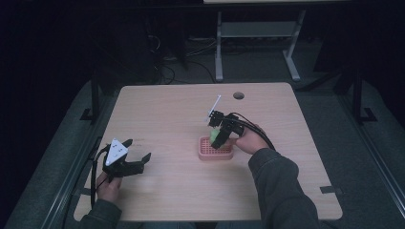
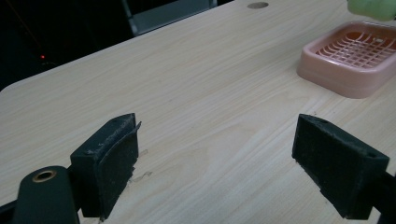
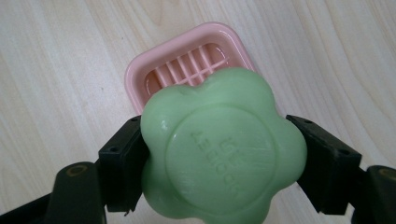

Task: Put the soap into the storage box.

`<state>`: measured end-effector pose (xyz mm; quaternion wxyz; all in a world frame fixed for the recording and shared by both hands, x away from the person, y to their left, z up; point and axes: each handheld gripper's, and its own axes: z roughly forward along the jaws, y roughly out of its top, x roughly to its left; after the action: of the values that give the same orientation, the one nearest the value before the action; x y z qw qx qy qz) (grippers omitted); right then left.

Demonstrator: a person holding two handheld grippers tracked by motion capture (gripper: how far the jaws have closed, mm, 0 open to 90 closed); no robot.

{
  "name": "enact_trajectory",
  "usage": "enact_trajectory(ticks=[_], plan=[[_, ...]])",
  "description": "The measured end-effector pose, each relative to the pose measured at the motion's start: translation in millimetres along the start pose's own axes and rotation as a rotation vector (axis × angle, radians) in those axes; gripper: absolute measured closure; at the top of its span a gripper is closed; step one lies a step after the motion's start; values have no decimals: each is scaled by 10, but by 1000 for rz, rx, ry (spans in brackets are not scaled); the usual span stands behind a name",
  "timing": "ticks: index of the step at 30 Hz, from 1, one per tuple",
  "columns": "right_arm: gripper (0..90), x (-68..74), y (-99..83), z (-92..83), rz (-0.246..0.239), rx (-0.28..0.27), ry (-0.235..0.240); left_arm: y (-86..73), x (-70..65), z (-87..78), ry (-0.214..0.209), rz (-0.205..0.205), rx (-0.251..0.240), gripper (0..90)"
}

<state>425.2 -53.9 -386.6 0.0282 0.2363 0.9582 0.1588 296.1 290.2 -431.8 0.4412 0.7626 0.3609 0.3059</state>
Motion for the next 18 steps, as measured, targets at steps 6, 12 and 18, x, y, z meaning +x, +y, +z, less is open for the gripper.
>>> enact_trajectory(ticks=[6,12,18], plan=[[259,-8,23,86,3,3,2,0,-4,2,-3,0,0,141],[259,-11,23,168,11,17,14,0,-4,3,-4,0,1,141],[259,-10,36,210,9,23,12,-1,-5,5,-6,-1,0,141]])
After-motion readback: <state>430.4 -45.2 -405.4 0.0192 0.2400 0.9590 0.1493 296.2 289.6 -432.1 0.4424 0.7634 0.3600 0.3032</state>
